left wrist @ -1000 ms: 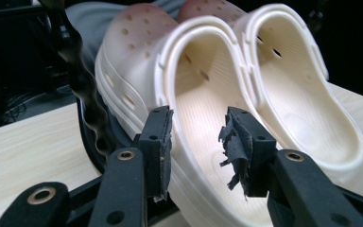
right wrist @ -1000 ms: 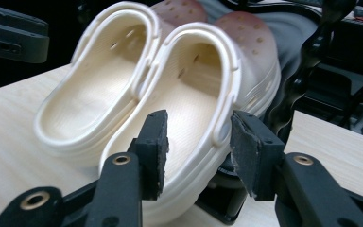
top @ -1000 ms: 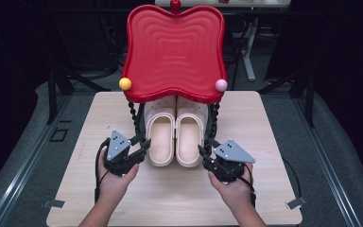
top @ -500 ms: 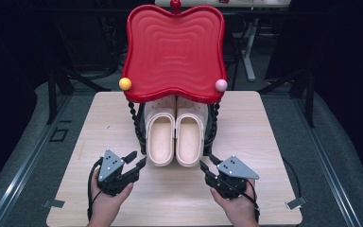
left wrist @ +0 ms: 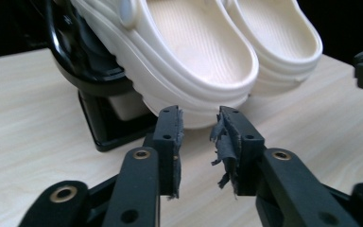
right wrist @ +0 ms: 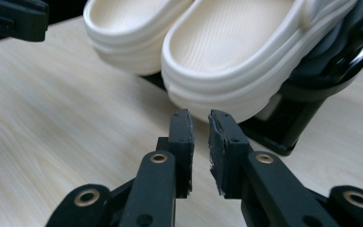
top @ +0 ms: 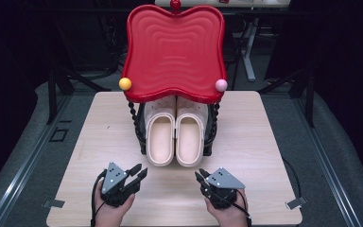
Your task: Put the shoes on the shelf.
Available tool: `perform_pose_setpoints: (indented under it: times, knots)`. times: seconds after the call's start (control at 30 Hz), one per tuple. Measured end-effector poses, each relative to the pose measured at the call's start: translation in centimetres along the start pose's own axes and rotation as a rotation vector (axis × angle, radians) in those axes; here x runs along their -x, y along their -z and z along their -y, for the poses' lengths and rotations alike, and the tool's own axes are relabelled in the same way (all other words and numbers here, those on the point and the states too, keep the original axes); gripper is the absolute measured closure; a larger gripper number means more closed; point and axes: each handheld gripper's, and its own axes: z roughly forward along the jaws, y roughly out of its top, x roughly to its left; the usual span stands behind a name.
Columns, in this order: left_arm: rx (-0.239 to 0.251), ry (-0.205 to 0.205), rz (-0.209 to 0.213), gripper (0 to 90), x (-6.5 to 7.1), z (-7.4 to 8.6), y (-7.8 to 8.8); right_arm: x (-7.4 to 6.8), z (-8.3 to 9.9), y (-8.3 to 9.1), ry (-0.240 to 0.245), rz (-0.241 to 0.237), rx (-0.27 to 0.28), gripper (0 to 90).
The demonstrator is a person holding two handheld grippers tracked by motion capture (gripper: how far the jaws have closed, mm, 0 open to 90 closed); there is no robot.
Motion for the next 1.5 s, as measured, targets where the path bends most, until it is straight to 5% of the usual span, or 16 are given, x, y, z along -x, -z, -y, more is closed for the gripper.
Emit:
perform_pose_setpoints:
  times: [0.4,0.83,1.5]
  knots:
    - [-0.062,-0.015,0.056,89.3,0.7,0.4,-2.4,-0.1,0.0,-2.3,-0.023,-0.036,-0.044,89.6]
    - [-0.069,-0.009,0.063,90.0,0.9,-0.2,-3.5,-0.3,-0.4,-3.3,-0.05,-0.05,-0.042,89.9]
    - [-0.074,-0.006,0.031,90.0,0.3,-0.9,-3.0,0.2,-0.8,-2.9,-0.06,-0.028,-0.033,90.0]
